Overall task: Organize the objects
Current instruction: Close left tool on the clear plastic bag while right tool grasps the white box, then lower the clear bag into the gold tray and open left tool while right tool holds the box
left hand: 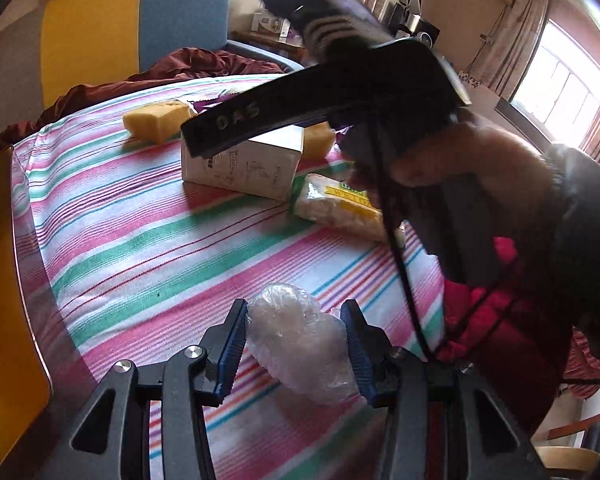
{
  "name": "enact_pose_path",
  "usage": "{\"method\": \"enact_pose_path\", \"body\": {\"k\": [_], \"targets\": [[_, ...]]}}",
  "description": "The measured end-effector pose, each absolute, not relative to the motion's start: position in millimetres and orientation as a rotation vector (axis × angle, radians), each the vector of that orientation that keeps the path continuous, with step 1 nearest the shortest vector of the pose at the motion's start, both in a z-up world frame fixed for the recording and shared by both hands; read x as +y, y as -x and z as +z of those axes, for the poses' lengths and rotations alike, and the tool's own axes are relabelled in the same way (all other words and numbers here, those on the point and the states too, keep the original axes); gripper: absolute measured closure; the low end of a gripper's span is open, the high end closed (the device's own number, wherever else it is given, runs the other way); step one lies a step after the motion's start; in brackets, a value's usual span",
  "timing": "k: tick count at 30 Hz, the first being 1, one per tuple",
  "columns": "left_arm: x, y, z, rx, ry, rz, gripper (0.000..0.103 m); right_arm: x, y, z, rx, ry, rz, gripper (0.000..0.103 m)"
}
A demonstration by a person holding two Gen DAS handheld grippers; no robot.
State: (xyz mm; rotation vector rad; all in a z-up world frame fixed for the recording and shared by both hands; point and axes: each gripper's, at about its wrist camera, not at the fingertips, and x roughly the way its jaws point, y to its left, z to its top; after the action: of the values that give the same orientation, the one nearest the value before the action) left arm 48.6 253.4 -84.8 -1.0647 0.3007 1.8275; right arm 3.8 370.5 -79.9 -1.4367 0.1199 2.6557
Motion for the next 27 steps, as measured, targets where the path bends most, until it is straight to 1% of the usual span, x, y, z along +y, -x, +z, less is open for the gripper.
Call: {"method": "enact_pose_path", "body": {"k": [1, 2, 3, 4, 5, 7, 12, 17, 24, 27], "targets": [[250.2, -50.7, -82.6, 0.294, 1.062, 1.823, 0.056, 368.7, -1.6, -82.0, 0.106, 1.45, 2.659, 0.005], [247.2, -51.9, -80.1, 0.289, 1.058, 1.824, 0.056, 366.8, 0.4, -83.4, 0.084, 1.466, 2.667, 0.019], [245.0, -53.2, -77.5, 0.284, 1.053, 1.826, 0.056, 362.9, 1.7, -83.8, 0.068, 1.474, 2.675, 0.038], [241.2, -53.8, -74.7, 0.278, 1.049, 1.827, 0.056, 361.3, 2.3, -83.8, 0.076, 1.493, 2.687, 0.049], [234.9, -56.8, -70.6, 0.265, 1.044, 1.832, 0.056, 359.3, 2.4, -84.4, 0.078, 1.51, 2.69, 0.053], [226.2, -58.1, -63.9, 0.242, 1.038, 1.842, 0.056, 355.9, 1.0, -84.8, 0.056, 1.516, 2.695, 0.053], [195.2, -49.0, -41.3, 0.149, 1.021, 1.892, 0.056, 365.0, -0.7, -86.6, 0.172, 1.557, 2.669, 0.053], [154.6, -22.6, -25.8, 0.041, 1.018, 1.986, 0.056, 359.4, -0.2, -92.3, 0.118, 1.594, 2.638, 0.053], [107.6, 8.6, -20.2, -0.009, 1.037, 2.185, 0.056, 357.3, -0.8, -92.4, 0.08, 1.589, 2.626, 0.054], [81.6, 33.4, -20.3, -0.028, 1.079, 2.287, 0.056, 356.1, -1.0, -92.9, 0.07, 1.587, 2.623, 0.053]]}}
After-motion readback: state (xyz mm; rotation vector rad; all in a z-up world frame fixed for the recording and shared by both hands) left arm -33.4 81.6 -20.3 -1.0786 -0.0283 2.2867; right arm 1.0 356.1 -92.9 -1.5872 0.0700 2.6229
